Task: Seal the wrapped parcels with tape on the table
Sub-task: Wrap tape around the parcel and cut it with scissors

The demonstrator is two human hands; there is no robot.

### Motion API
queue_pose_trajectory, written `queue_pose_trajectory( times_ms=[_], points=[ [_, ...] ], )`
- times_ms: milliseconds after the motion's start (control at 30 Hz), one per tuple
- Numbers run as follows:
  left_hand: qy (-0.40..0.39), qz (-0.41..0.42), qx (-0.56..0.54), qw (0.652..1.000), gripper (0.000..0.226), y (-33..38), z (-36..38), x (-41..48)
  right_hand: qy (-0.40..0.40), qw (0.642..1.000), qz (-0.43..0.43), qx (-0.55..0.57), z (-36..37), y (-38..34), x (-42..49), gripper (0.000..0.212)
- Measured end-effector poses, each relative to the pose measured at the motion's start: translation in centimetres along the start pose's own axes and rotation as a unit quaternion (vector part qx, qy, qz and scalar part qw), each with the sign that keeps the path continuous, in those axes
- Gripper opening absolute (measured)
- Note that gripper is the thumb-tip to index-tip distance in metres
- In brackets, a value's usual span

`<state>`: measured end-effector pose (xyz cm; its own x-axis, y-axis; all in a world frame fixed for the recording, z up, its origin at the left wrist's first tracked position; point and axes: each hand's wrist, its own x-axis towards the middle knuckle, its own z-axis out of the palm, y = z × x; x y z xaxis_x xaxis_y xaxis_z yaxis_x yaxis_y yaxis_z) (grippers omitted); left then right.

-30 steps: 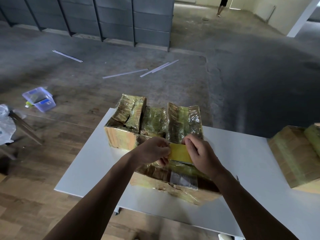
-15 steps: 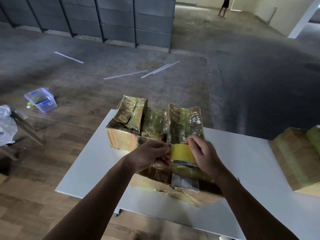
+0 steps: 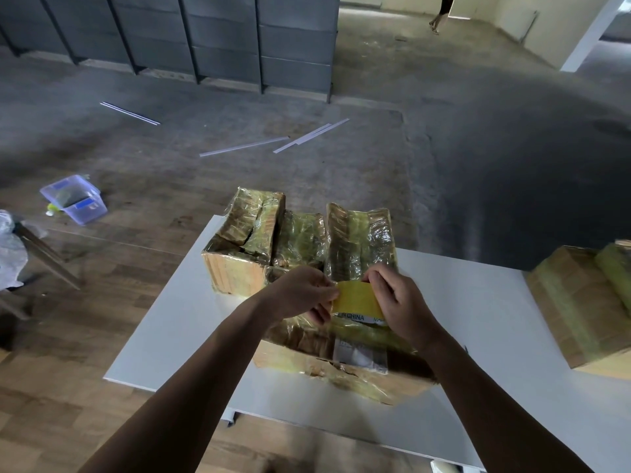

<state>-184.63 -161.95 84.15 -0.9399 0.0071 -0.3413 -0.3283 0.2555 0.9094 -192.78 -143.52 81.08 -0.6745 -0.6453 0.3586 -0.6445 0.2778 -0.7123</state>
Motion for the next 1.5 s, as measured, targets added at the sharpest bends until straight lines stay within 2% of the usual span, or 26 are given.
queue_pose_trajectory(
  times_ms=[167, 267, 367, 500, 567, 733, 833, 933, 967, 1033, 1133, 1267, 1400, 1500],
  points=[
    [-0.009, -0.001, 0.034, 0.999, 0.022, 0.5, 0.1, 0.1, -0.023, 1.0, 0.006, -0.015, -0.3, -0.6, -0.2, 0.027],
    [0.007, -0.001, 0.019, 1.0, 0.022, 0.4, 0.3, 0.2, -0.076, 0.995, 0.06, -0.022, -1.3, -1.7, 0.5, 0.026],
    [0.03, 0.017, 0.024, 0.999, 0.022, 0.3, 0.9, 0.1, -0.114, 0.988, 0.105, -0.028, -1.5, -3.1, 1.3, 0.037],
    [0.03, 0.049, 0.034, 0.998, 0.022, 0.1, 1.4, 0.0, -0.054, 0.993, 0.064, -0.088, 0.0, -3.3, 0.9, 0.042],
    [0.029, 0.055, 0.016, 0.998, 0.023, -0.2, 1.4, 0.0, -0.031, 0.994, 0.063, -0.083, 0.3, -2.9, 0.6, 0.043],
    [0.061, 0.043, -0.131, 0.989, 0.029, -1.7, 1.3, -0.2, -0.026, 0.993, 0.108, -0.032, -0.7, -1.9, 0.5, 0.047],
    [0.042, 0.026, -0.17, 0.984, 0.028, -1.4, 1.5, -0.3, -0.024, 0.996, 0.069, -0.059, -0.6, -2.0, 0.2, 0.045],
    [0.024, 0.02, -0.074, 0.997, 0.045, -0.3, 2.0, -0.5, -0.016, 0.994, 0.043, -0.095, -0.1, -2.0, 0.1, 0.034],
    [0.025, 0.028, -0.017, 0.999, 0.045, -0.1, 2.0, -0.5, -0.017, 0.995, 0.042, -0.093, 0.0, -1.9, 0.1, 0.03],
    [0.032, 0.048, 0.065, 0.996, 0.03, 0.0, 2.0, -0.8, -0.02, 0.994, 0.041, -0.095, 0.0, -1.8, 0.2, 0.033],
    [0.019, 0.043, 0.042, 0.998, 0.016, -0.1, 1.7, -0.9, -0.024, 0.994, 0.046, -0.095, -0.1, -1.9, 0.1, 0.041],
    [-0.008, 0.041, 0.048, 0.998, 0.019, 0.2, 1.3, -1.1, -0.027, 0.994, 0.036, -0.099, 0.0, -2.1, -0.2, 0.036],
    [-0.006, 0.036, 0.077, 0.996, 0.021, 0.6, 1.4, -0.9, -0.029, 0.992, 0.046, -0.11, 0.1, -2.1, -0.2, 0.035],
    [-0.004, 0.03, 0.057, 0.998, 0.019, 0.6, 1.5, -0.8, -0.018, 0.993, 0.037, -0.108, 0.1, -2.1, -0.4, 0.038]
  ],
)
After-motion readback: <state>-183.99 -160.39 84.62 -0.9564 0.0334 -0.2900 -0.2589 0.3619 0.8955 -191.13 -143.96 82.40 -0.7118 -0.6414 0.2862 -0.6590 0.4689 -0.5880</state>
